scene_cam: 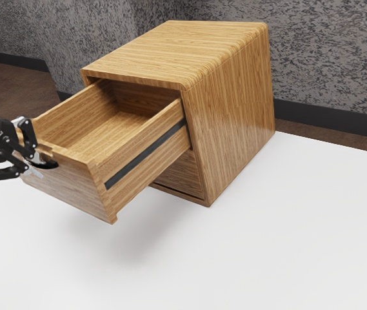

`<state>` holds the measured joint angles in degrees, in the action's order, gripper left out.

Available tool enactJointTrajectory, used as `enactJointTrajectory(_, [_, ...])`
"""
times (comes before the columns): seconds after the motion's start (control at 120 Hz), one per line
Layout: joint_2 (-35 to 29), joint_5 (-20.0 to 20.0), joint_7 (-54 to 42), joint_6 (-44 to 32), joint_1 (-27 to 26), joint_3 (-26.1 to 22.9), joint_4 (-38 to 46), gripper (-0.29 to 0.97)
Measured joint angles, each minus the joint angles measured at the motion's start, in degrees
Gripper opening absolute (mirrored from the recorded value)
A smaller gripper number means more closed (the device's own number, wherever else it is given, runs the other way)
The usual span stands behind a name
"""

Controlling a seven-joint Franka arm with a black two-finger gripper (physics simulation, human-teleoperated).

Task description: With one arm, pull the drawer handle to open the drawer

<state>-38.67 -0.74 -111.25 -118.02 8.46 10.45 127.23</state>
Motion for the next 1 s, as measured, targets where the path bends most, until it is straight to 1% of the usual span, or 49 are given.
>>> enactJointTrajectory(0.117, [-0.1, 0.0, 0.2, 0.1, 0.0, 0.0, 0.0, -0.1])
enactJointTrajectory(0.217, [-0.1, 0.0, 0.4, 0.4, 0.0, 0.0, -0.1, -0.04])
enactJointTrajectory(0.317, [-0.1, 0.0, 0.5, 0.7, 0.1, 0.1, 0.0, -0.05])
enactJointTrajectory(0.408, [-0.1, 0.0, 0.5, 1.1, 0.0, 1.3, -0.2, 0.06])
enactJointTrajectory(0.508, [-0.2, 0.0, 0.6, 1.5, 0.0, 1.6, -0.3, 0.14])
enactJointTrajectory(0.642, [-0.3, 0.1, 0.6, 2.5, -0.1, 1.6, -0.8, 0.2])
enactJointTrajectory(0.75, [-0.2, 0.1, 0.6, 4.9, -0.4, 1.3, -4.4, 0.22])
enactJointTrajectory(0.783, [-0.1, 0.1, 0.6, 6.2, -0.4, 1.0, -6.9, 0.22])
enactJointTrajectory(0.85, [2.5, 0.1, 1.0, 10.4, -0.5, -0.3, -16.0, 0.24])
enactJointTrajectory(0.883, [7.7, 0.1, 1.9, 14.1, -0.7, -0.7, -25.0, 0.25])
enactJointTrajectory(0.908, [12.8, 0.1, 2.9, 17.6, -0.7, -0.9, -33.1, 0.26])
enactJointTrajectory(0.95, [21.9, 0.4, 5.4, 24.1, -0.5, -1.1, -46.7, 0.33])
enactJointTrajectory(0.975, [26.2, 0.6, 7.3, 27.6, -0.4, -1.1, -52.2, 0.36])
enactJointTrajectory(1.0, [29.1, 0.6, 9.3, 30.6, -0.5, -1.1, -55.6, 0.4])
